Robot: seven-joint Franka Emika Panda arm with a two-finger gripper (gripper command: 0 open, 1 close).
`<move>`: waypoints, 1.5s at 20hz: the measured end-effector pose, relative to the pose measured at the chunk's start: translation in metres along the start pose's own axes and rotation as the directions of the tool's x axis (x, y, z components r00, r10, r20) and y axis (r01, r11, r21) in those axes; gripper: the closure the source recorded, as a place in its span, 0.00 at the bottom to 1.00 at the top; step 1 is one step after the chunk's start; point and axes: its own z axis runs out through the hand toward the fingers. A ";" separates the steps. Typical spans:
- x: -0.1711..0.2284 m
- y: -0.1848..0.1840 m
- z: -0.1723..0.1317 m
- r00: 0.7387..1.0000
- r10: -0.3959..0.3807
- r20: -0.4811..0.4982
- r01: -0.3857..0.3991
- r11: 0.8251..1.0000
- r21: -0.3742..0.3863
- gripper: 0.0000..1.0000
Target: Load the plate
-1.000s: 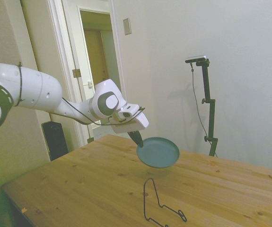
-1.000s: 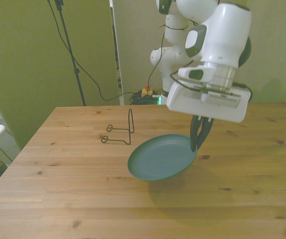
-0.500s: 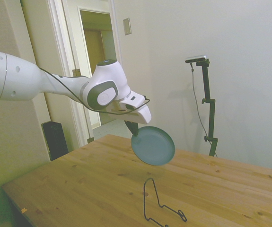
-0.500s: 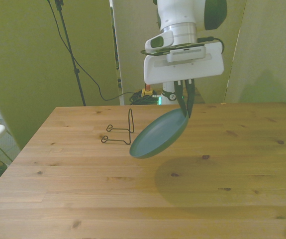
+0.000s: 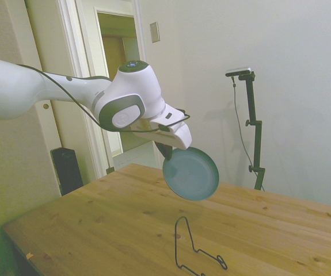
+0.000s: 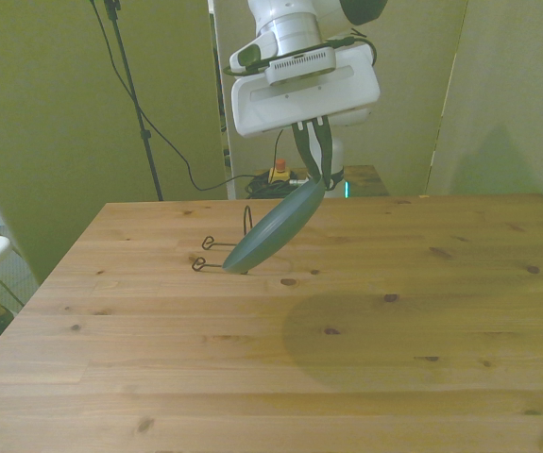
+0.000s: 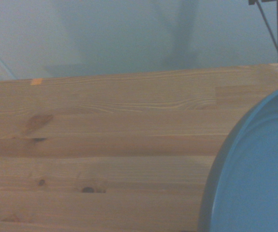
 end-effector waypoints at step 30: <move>0.042 0.140 -0.085 0.970 0.172 0.175 -0.210 0.949 0.236 1.00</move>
